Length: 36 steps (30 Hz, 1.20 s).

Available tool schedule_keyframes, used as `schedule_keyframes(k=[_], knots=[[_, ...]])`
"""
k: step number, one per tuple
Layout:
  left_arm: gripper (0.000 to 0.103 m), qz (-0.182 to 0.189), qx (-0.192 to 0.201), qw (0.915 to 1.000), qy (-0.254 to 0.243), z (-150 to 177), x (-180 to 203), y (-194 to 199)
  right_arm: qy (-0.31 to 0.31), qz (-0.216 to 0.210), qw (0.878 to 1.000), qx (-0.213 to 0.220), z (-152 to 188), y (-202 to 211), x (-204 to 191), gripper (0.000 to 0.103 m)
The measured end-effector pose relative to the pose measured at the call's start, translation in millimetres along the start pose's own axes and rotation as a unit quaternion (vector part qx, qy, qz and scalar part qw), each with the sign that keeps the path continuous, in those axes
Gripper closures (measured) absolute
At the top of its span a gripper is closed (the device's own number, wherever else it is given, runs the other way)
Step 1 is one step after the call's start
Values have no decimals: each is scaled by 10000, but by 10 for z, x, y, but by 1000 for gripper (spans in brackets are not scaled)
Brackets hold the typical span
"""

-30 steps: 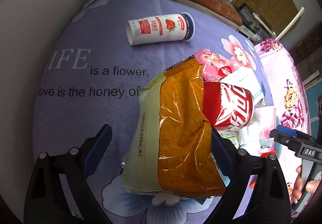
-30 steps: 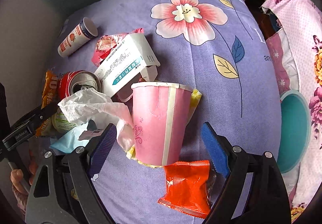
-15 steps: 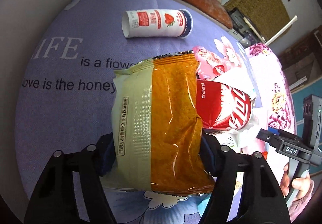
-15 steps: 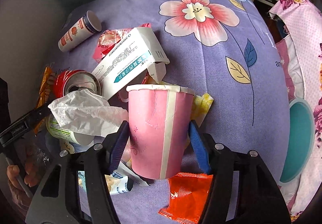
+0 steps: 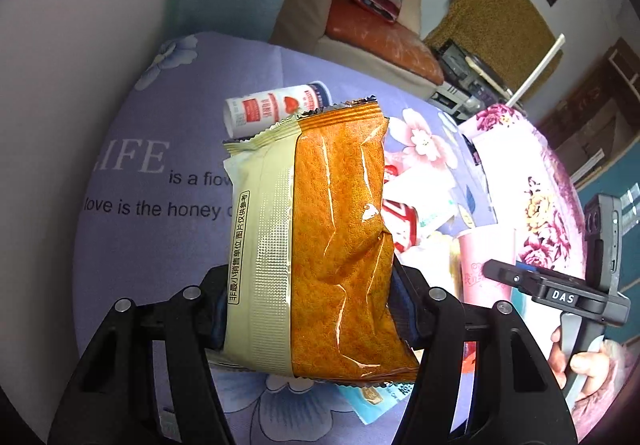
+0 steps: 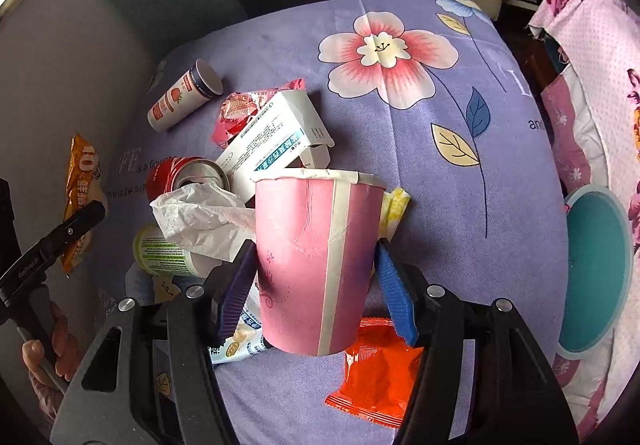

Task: Collect trash
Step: 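Carry snack bag and cup over the bin and open left tool to drop the bag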

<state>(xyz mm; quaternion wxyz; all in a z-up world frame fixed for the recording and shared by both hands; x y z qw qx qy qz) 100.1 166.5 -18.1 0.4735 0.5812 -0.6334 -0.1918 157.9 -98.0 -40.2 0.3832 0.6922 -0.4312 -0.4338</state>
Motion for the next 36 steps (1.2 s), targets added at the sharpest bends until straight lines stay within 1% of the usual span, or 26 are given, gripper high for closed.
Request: schedule_keyframes(k=[4, 9, 17, 23, 28, 32, 36], knots=[[40, 98, -77, 9995, -279, 38, 350, -56, -126, -41, 9998, 166, 36, 152, 120, 45], [40, 225, -242, 9978, -576, 148, 768, -179, -350, -77, 9987, 367, 126, 357, 375, 45], [40, 352, -496, 9896, -1302, 357, 1532, -425, -830, -179, 9939, 703, 342, 636, 881, 45], [40, 361, -787, 9794, -1823, 569, 2082, -693, -1227, -218, 9881, 900, 536, 766, 1336, 45], [40, 335, -947, 9682, -2291, 742, 2581, -890, -1707, -240, 9791, 1075, 706, 868, 1814, 45], [40, 360, -1043, 9592, -2605, 864, 2962, -1061, -1959, -40, 9731, 1215, 857, 965, 2168, 45], [40, 425, -1182, 9512, -2818, 1004, 3278, -1242, -2155, 79, 9675, 1322, 981, 1037, 2453, 45]])
Point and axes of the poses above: each gripper's, at about its wrist camera, not at the fingertips, and y roughly against the way its jaws point, x to its right, z to its underside, the point moved 4 cm from there along -y, roughly the way its jaws point, and after that the axes turned 2 degrees about y, right-handed, at the moved point
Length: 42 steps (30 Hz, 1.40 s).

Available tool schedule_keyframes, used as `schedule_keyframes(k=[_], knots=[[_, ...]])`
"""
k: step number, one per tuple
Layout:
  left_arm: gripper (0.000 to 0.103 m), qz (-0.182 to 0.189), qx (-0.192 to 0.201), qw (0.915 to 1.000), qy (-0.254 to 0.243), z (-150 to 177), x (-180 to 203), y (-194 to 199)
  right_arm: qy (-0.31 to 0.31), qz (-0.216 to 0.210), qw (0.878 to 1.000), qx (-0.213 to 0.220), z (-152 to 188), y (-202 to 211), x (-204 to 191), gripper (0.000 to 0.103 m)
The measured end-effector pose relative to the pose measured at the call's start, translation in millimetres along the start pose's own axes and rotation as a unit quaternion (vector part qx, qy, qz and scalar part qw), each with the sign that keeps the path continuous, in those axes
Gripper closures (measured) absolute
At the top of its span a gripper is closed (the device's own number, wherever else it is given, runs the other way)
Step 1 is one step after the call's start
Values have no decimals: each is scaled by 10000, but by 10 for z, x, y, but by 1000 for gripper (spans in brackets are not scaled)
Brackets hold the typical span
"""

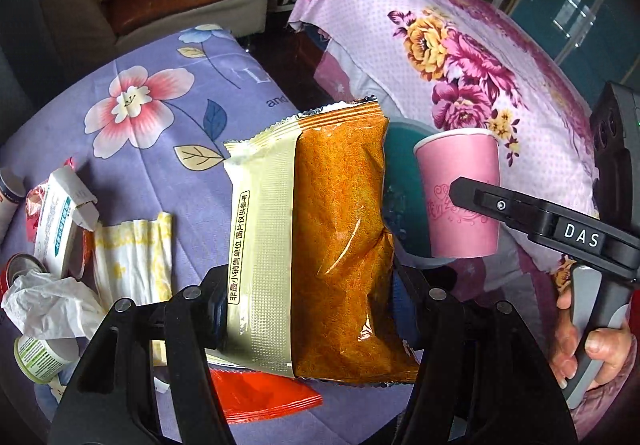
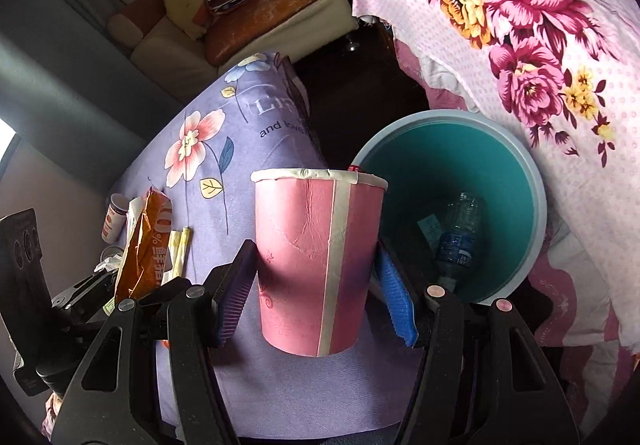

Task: Collect trash
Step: 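Carry snack bag and cup over the bin and open left tool to drop the bag, then open right tool to drop the pink paper cup into the bin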

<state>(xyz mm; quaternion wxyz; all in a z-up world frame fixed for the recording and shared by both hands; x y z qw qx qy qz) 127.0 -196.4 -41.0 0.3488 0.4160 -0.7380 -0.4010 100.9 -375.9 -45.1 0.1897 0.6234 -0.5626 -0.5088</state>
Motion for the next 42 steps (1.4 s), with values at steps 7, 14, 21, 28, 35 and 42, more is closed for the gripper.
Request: schedule_keyframes(k=[7, 14, 21, 28, 35, 42], knots=[[40, 96, -242, 9986, -454, -108, 514, -340, -463, 169, 9985, 240, -64, 132, 556, 45], [40, 126, -475, 9964, -688, -210, 788, -653, -780, 311, 9962, 235, -63, 151, 946, 45], [39, 202, -607, 9951, -755, -262, 912, -856, -848, 407, 9955, 150, -84, 99, 1069, 45], [36, 266, -645, 9954, -659, -292, 890, -937, -881, 452, 9951, 79, -103, 33, 1106, 45], [12, 285, -513, 9967, -564, -342, 847, -903, -892, 490, 9948, 45, -135, -6, 1107, 45], [10, 373, -527, 9972, -381, -333, 754, -867, -880, 515, 9948, -49, -129, -91, 1082, 45]])
Point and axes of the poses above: each gripper's, at about its wrist camera, not at the fingertips, and y roughly against the way its jaws point, x to its right, z to its underside, the point moved 4 cm from there along -y, roughly the way its jaws point, and after that the axes turned 2 degrees about y, right-handed, at the moved point
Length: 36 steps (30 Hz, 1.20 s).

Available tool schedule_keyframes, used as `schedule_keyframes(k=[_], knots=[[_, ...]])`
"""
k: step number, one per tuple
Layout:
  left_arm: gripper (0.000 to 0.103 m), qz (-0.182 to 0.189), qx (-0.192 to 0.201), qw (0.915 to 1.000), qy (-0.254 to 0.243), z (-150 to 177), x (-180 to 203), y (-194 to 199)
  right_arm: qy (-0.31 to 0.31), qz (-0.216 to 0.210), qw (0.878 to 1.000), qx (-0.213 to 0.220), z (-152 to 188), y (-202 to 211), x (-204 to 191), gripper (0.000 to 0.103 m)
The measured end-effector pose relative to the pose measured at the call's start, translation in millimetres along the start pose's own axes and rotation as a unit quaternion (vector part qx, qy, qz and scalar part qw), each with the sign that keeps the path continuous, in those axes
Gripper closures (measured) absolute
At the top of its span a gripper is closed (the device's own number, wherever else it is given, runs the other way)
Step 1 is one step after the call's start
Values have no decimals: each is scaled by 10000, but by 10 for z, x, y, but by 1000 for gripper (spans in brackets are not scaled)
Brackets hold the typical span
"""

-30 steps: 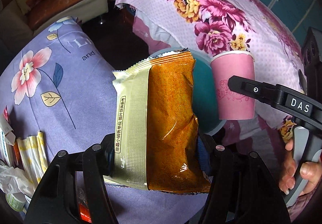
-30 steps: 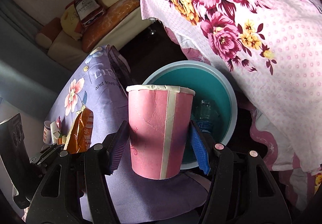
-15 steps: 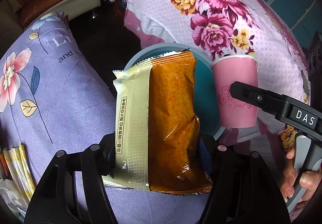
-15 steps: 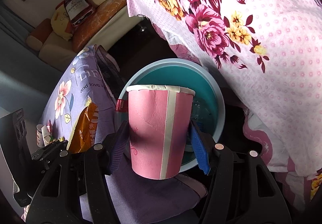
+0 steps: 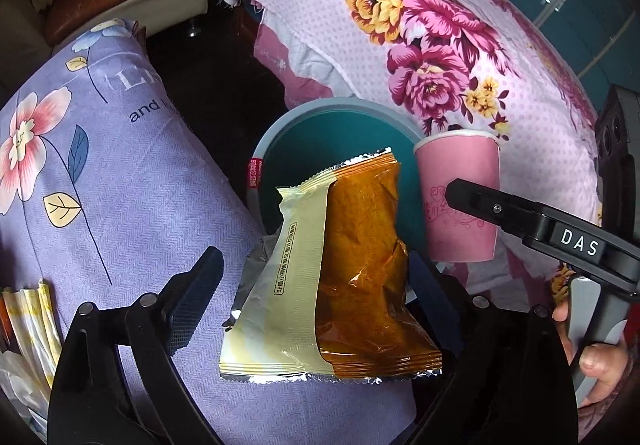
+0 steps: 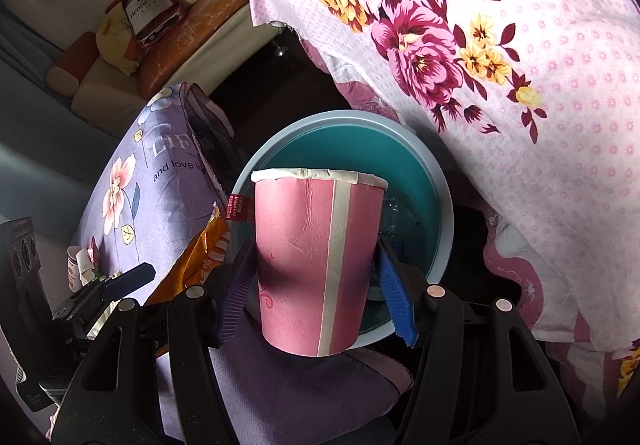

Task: Collect trash
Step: 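Open right tool to drop the pink paper cup into the bin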

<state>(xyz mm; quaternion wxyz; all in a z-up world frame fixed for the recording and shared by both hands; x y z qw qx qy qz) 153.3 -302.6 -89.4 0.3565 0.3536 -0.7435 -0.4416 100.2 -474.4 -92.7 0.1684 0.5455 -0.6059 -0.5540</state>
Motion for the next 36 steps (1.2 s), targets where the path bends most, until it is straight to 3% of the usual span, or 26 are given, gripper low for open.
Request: schedule_keyframes(k=[10, 13, 21, 26, 36], knots=[[10, 374, 240, 9986, 272, -176, -18, 113, -113, 123, 9998, 91, -76, 36, 53, 45], [10, 316, 331, 9987, 214, -193, -12, 143, -108, 175, 9997, 93, -97, 51, 73, 45], [10, 227, 94, 9993, 272, -42, -141, 26, -42, 219, 9997, -61, -67, -52, 22, 44], [10, 217, 2, 9991, 372, 58, -252, 25, 17, 239, 9992, -306, -3, -135, -57, 31], [10, 223, 124, 9986, 467, 325, -368, 283, 192, 319, 9987, -353, 195, -10, -281, 27]])
Point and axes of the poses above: each gripper's, at about its wrist camera, not at the fingertips, and y roughly against the way its jaws point, x to its right, z to its underside, the point moved 4 cm from there along -y, roughly the way its jaws point, and after that the axes turned 2 degrees about y, right-handed, at the moved point
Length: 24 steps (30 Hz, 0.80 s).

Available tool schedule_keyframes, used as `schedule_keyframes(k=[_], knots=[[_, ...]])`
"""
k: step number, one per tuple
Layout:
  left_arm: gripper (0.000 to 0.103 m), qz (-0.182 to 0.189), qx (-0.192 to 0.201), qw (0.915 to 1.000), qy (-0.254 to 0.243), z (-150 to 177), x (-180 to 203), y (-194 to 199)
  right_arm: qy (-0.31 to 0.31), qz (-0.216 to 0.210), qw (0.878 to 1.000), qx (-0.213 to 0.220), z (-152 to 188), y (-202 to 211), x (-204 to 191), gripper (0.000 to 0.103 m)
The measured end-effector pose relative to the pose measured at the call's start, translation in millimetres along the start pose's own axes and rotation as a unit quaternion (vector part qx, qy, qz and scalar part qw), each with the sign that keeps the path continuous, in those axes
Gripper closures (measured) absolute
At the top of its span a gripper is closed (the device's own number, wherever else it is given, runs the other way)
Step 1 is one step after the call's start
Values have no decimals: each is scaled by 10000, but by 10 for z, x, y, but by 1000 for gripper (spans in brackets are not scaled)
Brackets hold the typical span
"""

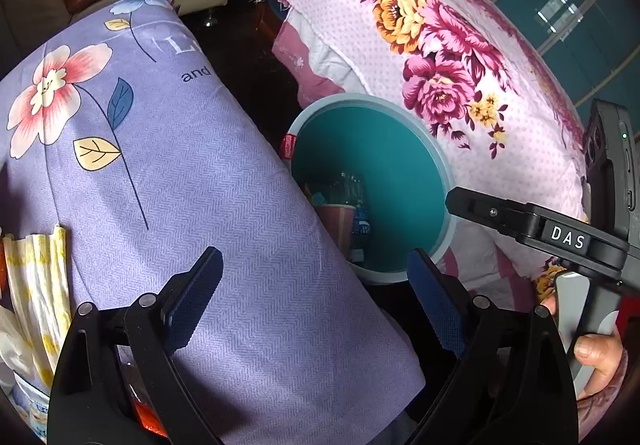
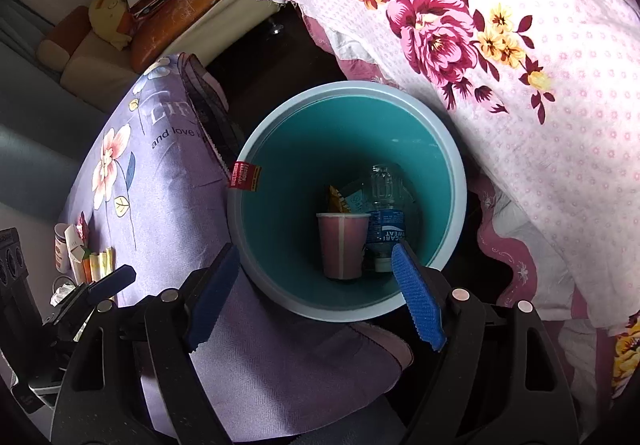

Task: Collect trash
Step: 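Open right tool to drop the pink paper cup into the bin, then grasp the red wrapped snack with right tool while left tool reaches for the blue packet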

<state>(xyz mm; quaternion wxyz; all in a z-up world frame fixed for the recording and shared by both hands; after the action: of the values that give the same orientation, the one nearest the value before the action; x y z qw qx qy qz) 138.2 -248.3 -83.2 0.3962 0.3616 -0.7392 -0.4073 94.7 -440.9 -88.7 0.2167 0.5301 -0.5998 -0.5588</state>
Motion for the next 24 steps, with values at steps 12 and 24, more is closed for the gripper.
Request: schedule_keyframes(k=[12, 24], knots=[[10, -104, 166, 9995, 241, 561, -448, 461, 695, -73, 9972, -274, 474, 38, -710, 26], [10, -246, 628, 9961, 565, 1052, -1118, 1119, 1518, -178, 9862, -639, 877, -17, -1608, 25]])
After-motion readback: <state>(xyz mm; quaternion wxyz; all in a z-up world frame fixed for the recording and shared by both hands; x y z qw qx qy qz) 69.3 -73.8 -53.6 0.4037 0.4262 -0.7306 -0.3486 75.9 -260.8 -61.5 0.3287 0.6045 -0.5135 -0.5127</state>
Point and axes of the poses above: each gripper's, at about its wrist camera, not at the fingertips, and y roughly against the way its jaws point, x to its right, z to its underside, the point moved 4 cm from there along -y, roughly the way its jaws point, and after that the axes turned 2 degrees about y, right-handed, at the moved point
